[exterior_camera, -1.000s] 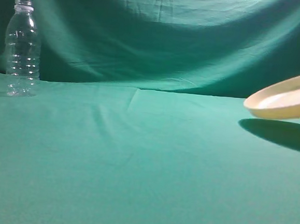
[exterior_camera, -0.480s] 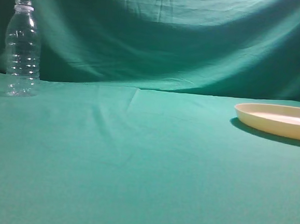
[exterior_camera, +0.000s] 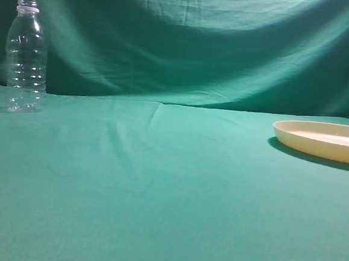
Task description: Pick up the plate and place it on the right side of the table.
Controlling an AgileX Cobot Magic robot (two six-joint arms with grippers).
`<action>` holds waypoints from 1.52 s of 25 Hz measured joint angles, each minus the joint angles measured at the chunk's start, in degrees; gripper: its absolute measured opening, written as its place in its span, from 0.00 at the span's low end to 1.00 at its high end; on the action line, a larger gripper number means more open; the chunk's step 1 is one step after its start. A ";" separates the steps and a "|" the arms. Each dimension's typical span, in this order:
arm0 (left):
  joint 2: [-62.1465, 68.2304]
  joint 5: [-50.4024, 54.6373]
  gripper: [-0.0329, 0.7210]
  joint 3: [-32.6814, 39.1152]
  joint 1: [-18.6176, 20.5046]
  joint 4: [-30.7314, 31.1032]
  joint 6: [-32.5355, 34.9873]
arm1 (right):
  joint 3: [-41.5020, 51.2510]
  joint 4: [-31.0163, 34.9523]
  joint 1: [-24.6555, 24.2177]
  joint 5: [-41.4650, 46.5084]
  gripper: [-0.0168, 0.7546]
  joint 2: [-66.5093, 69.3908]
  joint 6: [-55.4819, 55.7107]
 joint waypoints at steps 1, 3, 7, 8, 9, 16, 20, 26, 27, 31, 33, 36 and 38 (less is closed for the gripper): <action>0.00 0.00 0.04 0.00 0.00 0.00 0.00 | -2.42 0.28 0.00 3.33 0.57 0.00 0.00; 0.00 0.00 0.04 0.00 0.00 0.00 0.00 | -6.49 1.71 0.00 8.48 0.50 -0.29 0.00; 0.00 0.00 0.04 0.00 0.00 0.00 0.00 | -10.44 6.42 0.00 12.81 0.15 -5.46 -1.67; 0.00 0.00 0.04 0.00 0.00 0.00 0.00 | -10.56 7.74 0.00 13.15 0.10 -7.60 -2.90; 0.00 0.00 0.04 0.00 0.00 0.00 0.00 | -10.67 8.95 0.00 13.42 0.07 -9.50 -3.76; 0.00 0.00 0.04 0.00 0.00 0.00 0.00 | -10.67 16.12 0.00 15.46 0.02 -25.81 -10.26; 0.00 0.00 0.04 0.00 0.00 0.00 0.00 | -7.47 21.57 0.00 15.21 0.02 -36.66 -14.31; 0.00 0.00 0.04 0.00 0.00 0.00 0.00 | 5.03 25.62 0.00 9.25 0.02 -55.28 -18.31; 0.00 0.00 0.04 0.00 0.00 0.00 0.00 | 6.91 25.62 0.00 8.11 0.02 -57.72 -18.59; 0.00 0.00 0.04 0.00 0.00 0.00 0.00 | 14.47 25.62 0.00 5.10 0.02 -67.34 -19.32; 0.00 0.00 0.04 0.00 0.00 0.00 0.00 | 17.38 25.75 0.00 4.75 0.02 -71.11 -19.32; 0.00 0.00 0.04 0.00 0.00 0.00 0.00 | 20.24 27.40 0.00 5.38 0.02 -75.76 -19.32; 0.00 0.00 0.04 0.00 0.00 0.00 0.00 | 20.84 27.85 0.00 6.93 0.02 -78.05 -19.43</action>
